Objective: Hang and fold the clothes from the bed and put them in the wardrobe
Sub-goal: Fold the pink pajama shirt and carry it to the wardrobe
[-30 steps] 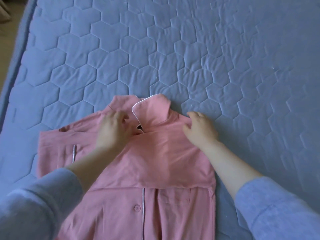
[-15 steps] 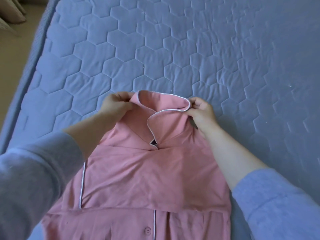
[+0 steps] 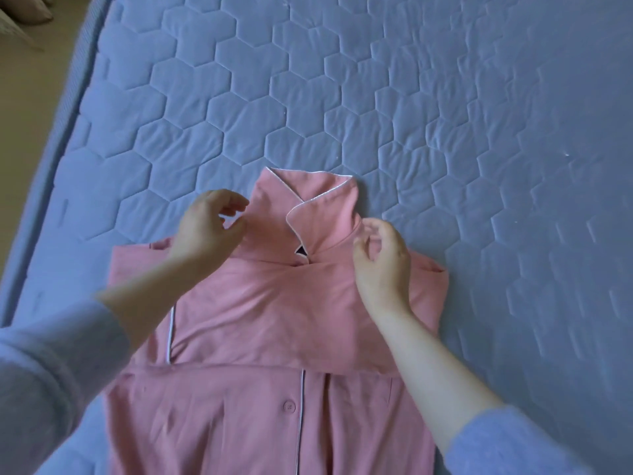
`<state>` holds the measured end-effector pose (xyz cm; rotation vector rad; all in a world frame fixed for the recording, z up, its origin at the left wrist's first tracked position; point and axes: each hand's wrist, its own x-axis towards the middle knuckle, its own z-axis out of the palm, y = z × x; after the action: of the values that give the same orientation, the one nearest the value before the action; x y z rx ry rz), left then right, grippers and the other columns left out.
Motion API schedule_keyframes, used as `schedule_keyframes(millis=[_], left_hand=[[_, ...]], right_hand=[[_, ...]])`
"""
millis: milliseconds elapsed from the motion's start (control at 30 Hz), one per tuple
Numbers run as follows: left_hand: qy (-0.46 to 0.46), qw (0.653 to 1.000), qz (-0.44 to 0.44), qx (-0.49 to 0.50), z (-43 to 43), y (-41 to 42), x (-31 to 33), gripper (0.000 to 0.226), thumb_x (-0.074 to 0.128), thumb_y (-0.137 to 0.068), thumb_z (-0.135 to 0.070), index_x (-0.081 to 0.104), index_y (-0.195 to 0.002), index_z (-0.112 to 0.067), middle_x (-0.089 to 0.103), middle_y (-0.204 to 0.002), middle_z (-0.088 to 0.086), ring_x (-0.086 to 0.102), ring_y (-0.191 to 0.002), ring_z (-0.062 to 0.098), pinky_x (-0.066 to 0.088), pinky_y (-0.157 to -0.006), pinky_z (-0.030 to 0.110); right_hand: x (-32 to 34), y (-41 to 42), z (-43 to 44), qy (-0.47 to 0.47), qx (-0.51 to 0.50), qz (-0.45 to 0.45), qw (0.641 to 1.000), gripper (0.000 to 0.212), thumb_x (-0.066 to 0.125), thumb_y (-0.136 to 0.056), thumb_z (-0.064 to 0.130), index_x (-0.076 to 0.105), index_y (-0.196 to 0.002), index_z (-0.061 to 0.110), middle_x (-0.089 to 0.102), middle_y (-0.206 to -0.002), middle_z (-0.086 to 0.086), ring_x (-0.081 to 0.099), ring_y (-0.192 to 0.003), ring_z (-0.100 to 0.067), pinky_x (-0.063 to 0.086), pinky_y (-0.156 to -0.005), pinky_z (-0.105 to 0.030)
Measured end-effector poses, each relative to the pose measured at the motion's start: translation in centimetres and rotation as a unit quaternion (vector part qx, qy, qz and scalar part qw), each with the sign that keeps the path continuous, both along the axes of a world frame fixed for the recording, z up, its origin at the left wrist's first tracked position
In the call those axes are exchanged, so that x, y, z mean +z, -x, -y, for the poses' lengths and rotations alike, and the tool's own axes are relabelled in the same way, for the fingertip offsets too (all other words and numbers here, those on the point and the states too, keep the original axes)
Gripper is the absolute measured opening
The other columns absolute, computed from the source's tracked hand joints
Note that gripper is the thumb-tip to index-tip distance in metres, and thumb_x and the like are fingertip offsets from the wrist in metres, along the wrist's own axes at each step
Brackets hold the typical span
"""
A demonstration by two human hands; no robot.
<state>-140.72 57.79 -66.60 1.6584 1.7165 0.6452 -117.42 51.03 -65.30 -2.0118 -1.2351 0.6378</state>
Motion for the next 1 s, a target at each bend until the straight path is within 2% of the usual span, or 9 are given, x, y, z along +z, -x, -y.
schedule_keyframes(millis=[67, 133, 267, 333, 400, 500, 700, 833, 1000], left_hand=[[0.005, 1.0, 0.005, 0.018, 3.4, 1.1, 1.0, 0.02, 0.064, -0.081, -0.008, 0.064, -0.091, -0.025, 0.065, -0.085, -0.008, 0.061, -0.076, 0.0, 0.046, -0.07, 0.014], [0.038, 0.999, 0.01, 0.029, 7.7, 2.0, 1.8, 0.019, 0.066, -0.081, -0.009, 0.064, -0.088, -0.027, 0.064, -0.078, -0.011, 0.06, -0.069, -0.002, 0.044, -0.063, 0.014], [0.138, 0.99, 0.025, 0.003, 17.0, 3.1, 3.6, 0.02, 0.067, -0.08, -0.005, 0.067, -0.086, -0.024, 0.066, -0.077, -0.009, 0.064, -0.073, 0.011, 0.05, -0.066, 0.025], [0.17, 0.985, 0.031, 0.022, 21.1, 3.7, 4.6, 0.018, 0.067, -0.081, -0.006, 0.067, -0.087, -0.023, 0.066, -0.078, -0.009, 0.064, -0.075, 0.012, 0.049, -0.068, 0.023], [0.187, 0.98, 0.03, 0.06, 24.9, 4.8, 5.1, 0.015, 0.067, -0.082, -0.01, 0.066, -0.086, -0.024, 0.066, -0.077, -0.009, 0.062, -0.074, 0.008, 0.045, -0.065, 0.015], [0.218, 0.97, 0.019, 0.104, 30.9, 7.1, 5.3, 0.015, 0.066, -0.083, -0.013, 0.064, -0.082, -0.028, 0.066, -0.074, -0.008, 0.059, -0.068, 0.001, 0.041, -0.058, 0.008], [0.29, 0.939, -0.016, 0.182, 41.3, 13.7, 3.4, 0.014, 0.068, -0.081, -0.009, 0.062, -0.084, -0.021, 0.067, -0.083, 0.0, 0.06, -0.071, 0.011, 0.04, -0.061, 0.023], [0.318, 0.928, -0.006, 0.192, 46.3, 16.6, 1.4, 0.013, 0.072, -0.08, -0.009, 0.065, -0.089, -0.015, 0.068, -0.083, -0.001, 0.063, -0.077, 0.018, 0.042, -0.064, 0.026], [0.32, 0.932, 0.041, 0.165, 49.5, 17.7, 0.7, 0.013, 0.074, -0.08, -0.01, 0.066, -0.089, -0.016, 0.069, -0.081, -0.002, 0.063, -0.073, 0.01, 0.048, -0.068, 0.018]], right_hand=[[0.5, 1.0, 3.4, 0.022, -0.018, -0.045, 0.999, 0.03, 0.059, -0.087, 0.001, 0.062, -0.115, 0.01, 0.066, -0.114, -0.004, 0.061, -0.102, -0.021, 0.048, -0.09, -0.031], [0.9, 1.7, 7.3, 0.05, -0.031, -0.075, 0.995, 0.03, 0.057, -0.085, -0.002, 0.064, -0.111, 0.011, 0.068, -0.107, -0.005, 0.062, -0.095, -0.022, 0.05, -0.084, -0.029], [2.2, 3.1, 15.7, 0.111, -0.036, -0.086, 0.989, 0.028, 0.056, -0.085, -0.005, 0.066, -0.105, 0.013, 0.069, -0.099, -0.003, 0.064, -0.087, -0.019, 0.05, -0.078, -0.022], [3.0, 4.0, 19.1, 0.134, -0.028, -0.088, 0.987, 0.027, 0.056, -0.086, -0.004, 0.066, -0.101, 0.015, 0.069, -0.096, -0.002, 0.063, -0.083, -0.014, 0.045, -0.072, -0.01], [3.7, 5.4, 21.9, 0.154, -0.006, -0.092, 0.984, 0.025, 0.055, -0.087, -0.003, 0.066, -0.1, 0.016, 0.068, -0.095, 0.001, 0.061, -0.081, -0.009, 0.042, -0.07, -0.006], [4.4, 8.1, 25.9, 0.199, 0.044, -0.094, 0.975, 0.025, 0.054, -0.087, -0.001, 0.066, -0.103, 0.014, 0.068, -0.096, 0.002, 0.061, -0.082, -0.011, 0.045, -0.072, -0.013], [3.8, 14.3, 32.5, 0.268, 0.13, -0.093, 0.95, 0.024, 0.056, -0.086, 0.001, 0.067, -0.103, 0.014, 0.07, -0.099, 0.0, 0.063, -0.086, -0.016, 0.051, -0.084, -0.031], [2.6, 18.6, 36.3, 0.281, 0.154, -0.085, 0.943, 0.025, 0.056, -0.084, 0.002, 0.069, -0.098, 0.018, 0.07, -0.092, 0.001, 0.063, -0.082, -0.014, 0.051, -0.08, -0.024], [1.7, 22.4, 41.2, 0.306, 0.166, -0.076, 0.934, 0.026, 0.055, -0.082, 0.003, 0.067, -0.096, 0.02, 0.066, -0.085, 0.004, 0.061, -0.079, -0.012, 0.048, -0.076, -0.021]])
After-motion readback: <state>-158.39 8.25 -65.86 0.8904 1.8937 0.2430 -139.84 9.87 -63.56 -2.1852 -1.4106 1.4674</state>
